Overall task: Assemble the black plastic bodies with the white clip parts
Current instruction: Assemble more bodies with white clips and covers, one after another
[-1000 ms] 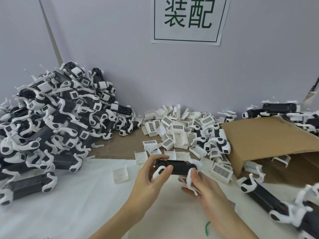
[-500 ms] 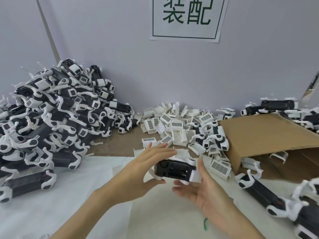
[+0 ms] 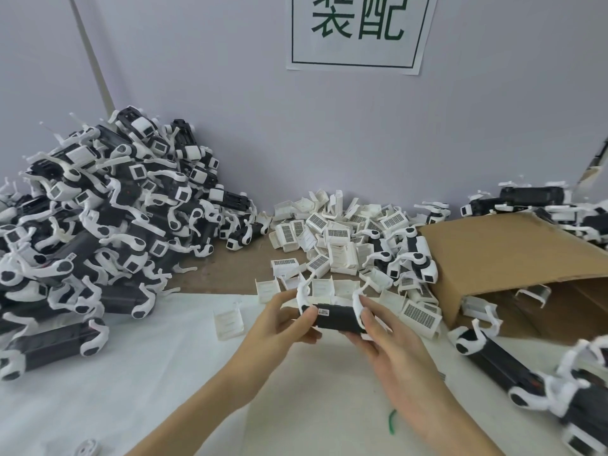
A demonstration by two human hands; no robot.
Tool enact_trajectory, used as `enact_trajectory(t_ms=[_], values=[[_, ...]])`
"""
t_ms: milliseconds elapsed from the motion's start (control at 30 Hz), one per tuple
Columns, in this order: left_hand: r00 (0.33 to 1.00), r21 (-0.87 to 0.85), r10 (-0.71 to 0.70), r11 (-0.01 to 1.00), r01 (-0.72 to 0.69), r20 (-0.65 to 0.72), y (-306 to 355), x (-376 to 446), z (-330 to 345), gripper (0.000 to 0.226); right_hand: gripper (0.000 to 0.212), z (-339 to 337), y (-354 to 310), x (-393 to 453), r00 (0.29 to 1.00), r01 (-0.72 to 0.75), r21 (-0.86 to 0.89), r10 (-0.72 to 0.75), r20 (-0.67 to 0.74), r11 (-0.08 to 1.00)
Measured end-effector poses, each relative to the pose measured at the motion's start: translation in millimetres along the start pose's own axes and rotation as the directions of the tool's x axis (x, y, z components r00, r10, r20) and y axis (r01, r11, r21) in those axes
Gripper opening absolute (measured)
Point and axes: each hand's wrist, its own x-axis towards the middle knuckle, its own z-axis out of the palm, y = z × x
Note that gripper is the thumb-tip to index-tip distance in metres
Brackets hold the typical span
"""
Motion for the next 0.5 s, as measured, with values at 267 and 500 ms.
enact_trajectory(t_ms=[267, 500], values=[[0.991, -0.030, -0.023, 0.999, 0.028, 0.133, 6.9, -3.3, -7.2, 0.050, 0.060, 2.0, -11.7, -2.9, 1.000, 0.024, 0.042, -0.024, -0.003, 0.999], [0.971, 0.306, 0.238, 0.923, -0.232, 0.016, -8.3, -12.5, 22.1, 0.068, 0.045, 14.4, 2.2, -11.9, 0.998, -0.018, -0.012, 0.019, 0.067, 1.000]])
